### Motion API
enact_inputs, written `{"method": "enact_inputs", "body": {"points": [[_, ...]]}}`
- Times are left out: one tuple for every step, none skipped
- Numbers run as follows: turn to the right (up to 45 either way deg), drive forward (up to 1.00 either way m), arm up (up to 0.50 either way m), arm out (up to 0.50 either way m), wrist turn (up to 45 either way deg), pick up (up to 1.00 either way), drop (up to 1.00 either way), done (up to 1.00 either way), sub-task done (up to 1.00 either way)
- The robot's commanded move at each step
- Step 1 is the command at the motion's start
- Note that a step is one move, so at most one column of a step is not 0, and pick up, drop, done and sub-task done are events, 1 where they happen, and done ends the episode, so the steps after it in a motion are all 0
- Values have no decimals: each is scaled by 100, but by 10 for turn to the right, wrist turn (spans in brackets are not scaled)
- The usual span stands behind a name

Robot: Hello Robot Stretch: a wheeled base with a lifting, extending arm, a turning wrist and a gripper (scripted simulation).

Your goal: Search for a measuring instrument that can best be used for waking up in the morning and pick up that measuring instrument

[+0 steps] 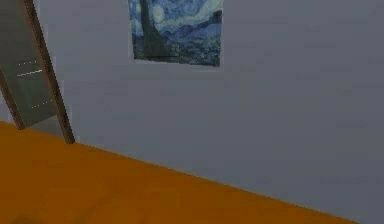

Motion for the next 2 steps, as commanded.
{"method": "enact_inputs", "body": {"points": [[-120,0,0,0,0,0,0,0,0],[0,0,50,0,0,0,0,0,0]]}}
